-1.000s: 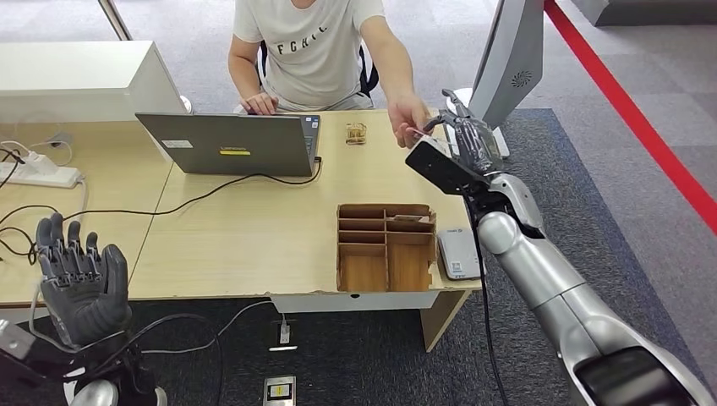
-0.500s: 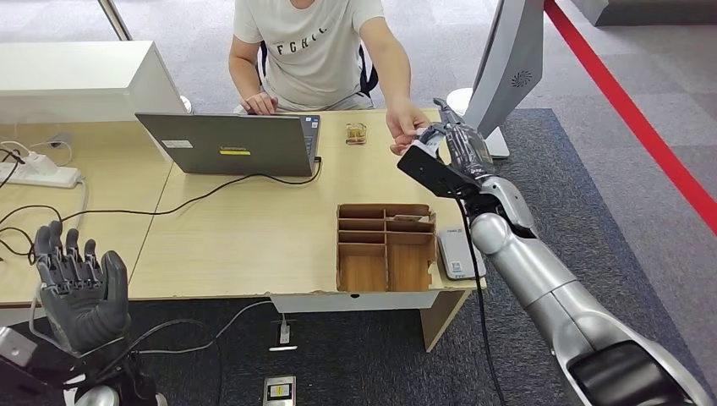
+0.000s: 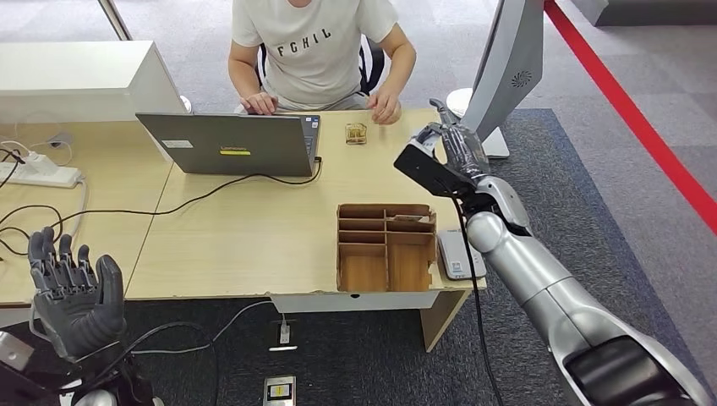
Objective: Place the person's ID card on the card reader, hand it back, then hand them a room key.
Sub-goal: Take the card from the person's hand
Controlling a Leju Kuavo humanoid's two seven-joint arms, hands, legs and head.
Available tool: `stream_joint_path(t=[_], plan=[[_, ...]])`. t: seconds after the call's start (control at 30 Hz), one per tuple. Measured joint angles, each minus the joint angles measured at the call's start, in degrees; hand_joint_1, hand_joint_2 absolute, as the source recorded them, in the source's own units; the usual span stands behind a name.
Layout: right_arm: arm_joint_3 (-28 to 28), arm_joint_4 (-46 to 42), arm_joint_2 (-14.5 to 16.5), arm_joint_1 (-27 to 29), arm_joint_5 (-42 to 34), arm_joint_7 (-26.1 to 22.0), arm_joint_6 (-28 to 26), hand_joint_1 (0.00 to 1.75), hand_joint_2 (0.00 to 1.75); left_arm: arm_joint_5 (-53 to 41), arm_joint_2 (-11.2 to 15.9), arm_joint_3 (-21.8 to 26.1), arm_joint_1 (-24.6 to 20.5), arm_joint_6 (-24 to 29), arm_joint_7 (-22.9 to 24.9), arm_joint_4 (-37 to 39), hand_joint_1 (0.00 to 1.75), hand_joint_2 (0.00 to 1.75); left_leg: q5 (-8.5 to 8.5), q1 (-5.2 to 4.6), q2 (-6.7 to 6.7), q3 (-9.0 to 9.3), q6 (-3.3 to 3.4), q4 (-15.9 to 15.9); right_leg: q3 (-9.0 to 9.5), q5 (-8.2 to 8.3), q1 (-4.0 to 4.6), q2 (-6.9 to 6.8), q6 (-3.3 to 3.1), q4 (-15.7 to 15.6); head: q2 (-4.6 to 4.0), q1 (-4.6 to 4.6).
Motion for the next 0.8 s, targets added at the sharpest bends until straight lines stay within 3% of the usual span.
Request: stream_joint_path(t=[0.5,0.6,0.8], plan=[[1.12,0.31,-0.89,-0.20,-0.66,1.60,-1.61,1.75,1.75,0.01,-0.08,0.26,0.30,0.47,0.03,0.00,0.00,1.75,0.00,0.00,0.01,0.02,0.00,0.01,-0.03,0.00,0.00,0.00,0.00,-0.02,0.00,0.00],[0.67,-0.25,-3.15,0.15,-1.06,3.78,-3.70,1.75,1.75,0.25,0.05,0.73,0.82,0.87,0.24,-0.13,0.00,1.75,0.00,0.00,-0.02,0.02,0.01,0.03,-0.02,0.00,-0.01,-0.03,0.00,-0.05,0.00,-0.01],[-3.31,-4.91,-10.65,4.55,0.78,8.65,-6.49,1.75,1.75,0.54,0.58,1.04,1.22,1.04,1.59,-0.51,0.00,1.75,-0.02,-0.02,-0.03,0.02,0.04,0.04,0.01,0.01,-0.02,-0.04,0.02,-0.12,0.00,0.01]])
